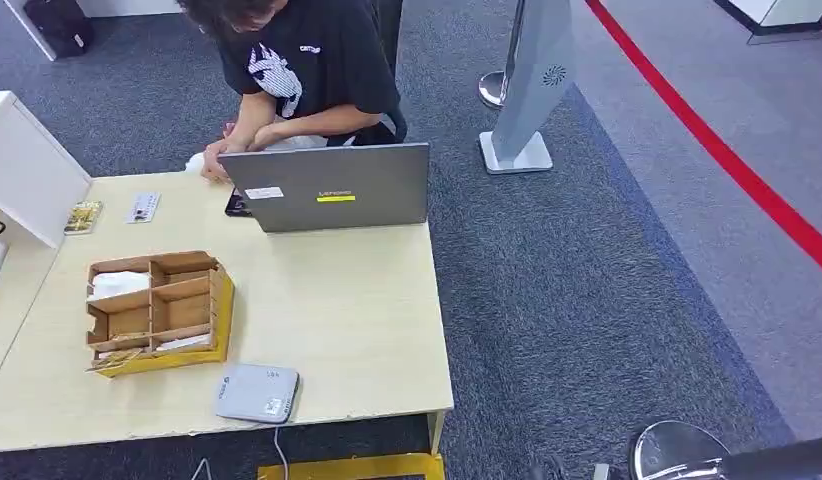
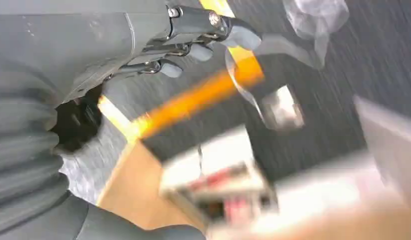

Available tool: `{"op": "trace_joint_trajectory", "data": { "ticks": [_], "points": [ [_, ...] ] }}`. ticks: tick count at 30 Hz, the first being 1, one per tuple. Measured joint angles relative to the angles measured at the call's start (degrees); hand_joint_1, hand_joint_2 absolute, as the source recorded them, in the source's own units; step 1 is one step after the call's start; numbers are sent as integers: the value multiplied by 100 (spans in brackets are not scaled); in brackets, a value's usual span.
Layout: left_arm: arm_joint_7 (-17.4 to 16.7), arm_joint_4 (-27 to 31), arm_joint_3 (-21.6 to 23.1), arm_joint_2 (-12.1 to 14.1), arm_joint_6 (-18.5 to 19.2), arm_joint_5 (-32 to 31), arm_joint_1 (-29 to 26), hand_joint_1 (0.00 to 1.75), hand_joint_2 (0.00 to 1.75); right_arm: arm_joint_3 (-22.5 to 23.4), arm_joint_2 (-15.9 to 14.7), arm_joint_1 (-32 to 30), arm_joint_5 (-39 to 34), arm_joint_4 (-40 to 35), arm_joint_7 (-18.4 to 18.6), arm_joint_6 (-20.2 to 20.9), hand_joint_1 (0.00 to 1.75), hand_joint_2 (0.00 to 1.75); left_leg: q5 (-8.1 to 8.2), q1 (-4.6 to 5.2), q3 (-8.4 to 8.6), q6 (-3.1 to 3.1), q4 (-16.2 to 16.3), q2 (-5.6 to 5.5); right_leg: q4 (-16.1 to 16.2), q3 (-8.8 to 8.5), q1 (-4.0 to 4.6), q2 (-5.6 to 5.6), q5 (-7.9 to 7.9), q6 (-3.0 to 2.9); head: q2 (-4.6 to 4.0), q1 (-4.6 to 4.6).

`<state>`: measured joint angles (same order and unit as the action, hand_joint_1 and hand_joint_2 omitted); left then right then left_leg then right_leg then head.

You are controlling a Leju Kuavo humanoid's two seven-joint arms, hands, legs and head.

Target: Pass the card to the sensor for recognition and then transmit it.

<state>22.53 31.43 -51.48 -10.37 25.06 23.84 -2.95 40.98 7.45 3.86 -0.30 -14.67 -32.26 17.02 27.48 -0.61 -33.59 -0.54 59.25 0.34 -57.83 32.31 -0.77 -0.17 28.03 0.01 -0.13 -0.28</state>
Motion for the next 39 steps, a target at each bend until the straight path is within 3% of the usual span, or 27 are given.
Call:
{"op": "trace_joint_trajectory", "data": {
  "ticks": [3,5,6,7,8,10,14,18,24,26,29,32,34,36,39],
  "points": [
    [6,1357,-227,-351,68,-216,-316,0,175,194,41,151,-35,-74,107,222,0,175,0,-3,2,-1,0,2,0,-5,2,2,0,-1,0,11],
    [881,3029,104,-526,-671,-951,-915,0,175,170,59,175,619,-129,166,-738,0,175,7,-16,11,-6,14,17,1,3,10,24,-1,-5,0,18],
    [1011,4098,387,-588,-1085,-979,-1176,0,175,168,63,173,788,-142,177,-1129,0,175,6,-21,1,-5,23,10,1,12,15,16,0,-4,0,-4],
    [892,5125,708,-646,-1355,-1022,-1388,0,175,177,63,160,819,-151,186,-1245,0,175,0,-20,-15,0,23,-17,1,23,16,-18,4,1,0,0],
    [538,5944,991,-648,-1493,-1089,-1471,0,175,179,61,164,871,-157,199,-1193,0,175,-4,-13,-29,2,19,-54,1,24,15,-61,5,1,0,13],
    [160,7139,1477,-711,-1570,-1338,-1519,0,175,179,87,228,948,-168,227,-1092,0,175,-6,-11,-29,2,9,-69,-2,3,13,-76,7,-1,0,9],
    [455,8412,2154,-803,-1627,-1825,-1635,0,175,179,135,264,1071,-168,271,-1094,0,175,-5,-9,-13,-1,11,-29,-2,0,11,-33,-2,-5,0,7],
    [470,8918,2427,-845,-1627,-2448,-1676,0,175,181,157,277,1132,-170,284,-1094,0,175,-5,-7,-12,0,13,-30,-2,0,8,-34,-2,-4,0,7],
    [468,9230,2600,-849,-1633,-2593,-1681,0,175,183,179,280,1156,-177,286,-1094,0,175,-4,-8,-11,0,13,-30,-2,2,8,-33,-1,-5,0,7],
    [451,9257,2626,-849,-1557,-3117,-1668,0,175,185,179,284,1182,-177,326,-1055,0,175,-4,-8,-12,0,13,-30,-2,3,8,-34,-1,-4,0,9],
    [381,9253,2715,-825,-1664,-4245,-1544,0,175,186,192,318,1293,-177,371,-1007,0,175,-5,-8,-12,-1,13,-30,-2,5,8,-33,-1,-5,0,9],
    [-118,9055,2899,-566,-2174,-6139,-1013,0,175,161,227,413,1545,-175,459,-1029,0,175,-18,-9,-13,-4,14,-34,-2,6,8,-38,-5,-5,0,7],
    [-497,8782,3022,-339,-2368,-7118,-570,0,175,135,254,498,1667,-173,540,-1079,0,175,-30,-11,-14,-7,13,-38,-3,6,8,-43,-15,-12,0,15],
    [-1082,8149,3209,48,-2677,-8518,134,0,175,42,306,622,1820,-168,669,-1103,0,175,-46,-14,-16,-16,12,-38,-7,11,8,-42,-29,-12,0,7],
    [-1552,7266,3494,555,-3013,-9854,972,0,175,-68,354,759,2024,-157,769,-1168,0,175,-64,-14,-19,-18,13,-36,-12,21,9,-37,-46,-18,0,0]
  ]
}}
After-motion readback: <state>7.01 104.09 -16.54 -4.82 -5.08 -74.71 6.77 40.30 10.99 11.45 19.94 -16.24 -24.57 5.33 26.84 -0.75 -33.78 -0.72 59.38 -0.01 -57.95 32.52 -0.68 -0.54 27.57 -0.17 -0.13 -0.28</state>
